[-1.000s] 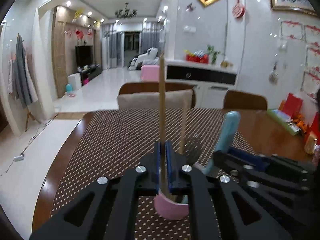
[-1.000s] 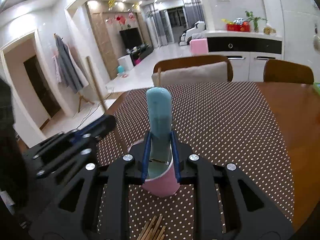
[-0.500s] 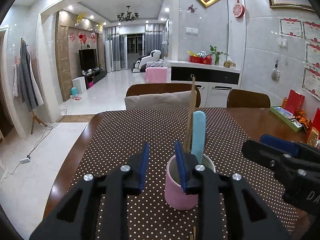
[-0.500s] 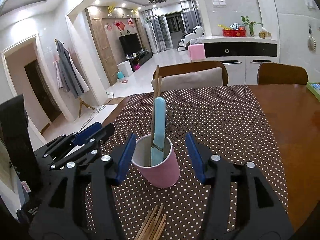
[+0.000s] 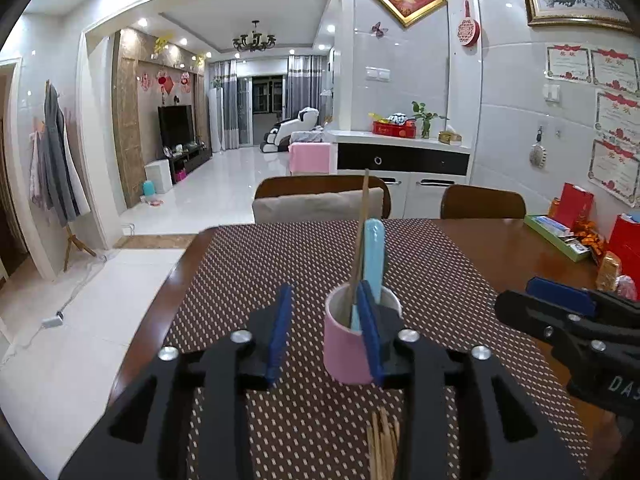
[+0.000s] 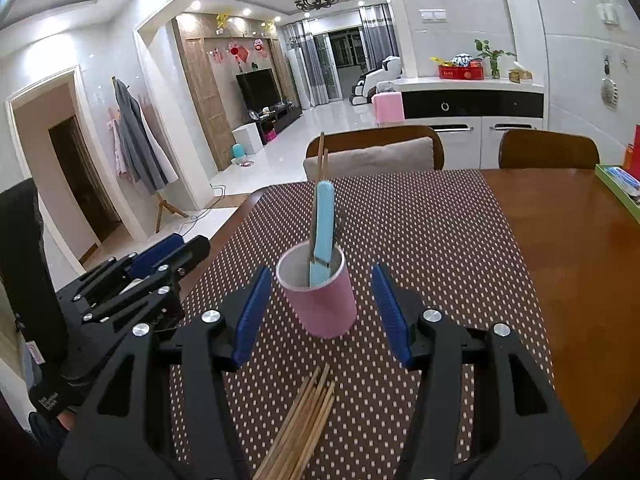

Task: Organize utensils
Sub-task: 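Move both grippers back over the chopstick bundle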

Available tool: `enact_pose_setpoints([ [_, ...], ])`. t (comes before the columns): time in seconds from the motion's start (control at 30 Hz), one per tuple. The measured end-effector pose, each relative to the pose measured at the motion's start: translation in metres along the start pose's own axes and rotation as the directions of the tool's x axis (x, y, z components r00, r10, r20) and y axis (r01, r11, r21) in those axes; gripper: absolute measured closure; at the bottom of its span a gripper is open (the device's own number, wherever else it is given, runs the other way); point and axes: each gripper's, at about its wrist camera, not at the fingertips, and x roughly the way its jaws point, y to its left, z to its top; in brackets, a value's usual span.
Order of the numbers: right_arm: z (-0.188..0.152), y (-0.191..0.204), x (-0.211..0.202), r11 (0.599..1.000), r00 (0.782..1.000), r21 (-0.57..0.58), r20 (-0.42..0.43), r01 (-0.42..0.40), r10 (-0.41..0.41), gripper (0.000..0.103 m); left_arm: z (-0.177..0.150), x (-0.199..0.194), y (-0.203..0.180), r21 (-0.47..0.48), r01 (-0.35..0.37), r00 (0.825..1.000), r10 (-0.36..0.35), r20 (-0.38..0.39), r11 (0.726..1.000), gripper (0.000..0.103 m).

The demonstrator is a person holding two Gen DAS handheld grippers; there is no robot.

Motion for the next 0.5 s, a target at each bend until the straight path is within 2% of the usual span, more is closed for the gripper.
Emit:
enact_pose_setpoints([
  [0.07, -0.011, -0.002, -0.009, 1.0, 1.0, 0.007, 0.0, 0.004, -0.004, 0.048, -0.008, -0.013, 0.002, -0.006, 0.022, 1.0, -0.022, -0.001, 1.0, 0.062],
  [0.17, -0.028, -0.004, -0.017, 1.0, 1.0, 0.01, -0.026, -0.004, 0.004, 0.045, -0.022, -0.029, -0.001, 0.018, 0.021, 1.0, -0.021, -0.004, 1.0, 0.05],
  [0.37, -0.068, -0.005, -0.021, 1.0, 0.997, 0.007, -0.078, 0.025, -0.025, 0.042, -0.057, -0.051, -0.003, 0.045, 0.025, 0.999, -0.023, -0.046, 0.999, 0.044],
  [0.5, -0.102, -0.005, -0.008, 0.999, 0.99, -0.001, -0.133, 0.051, -0.051, 0.041, -0.079, -0.053, -0.003, 0.053, 0.037, 0.996, -0.033, -0.085, 0.998, 0.041],
])
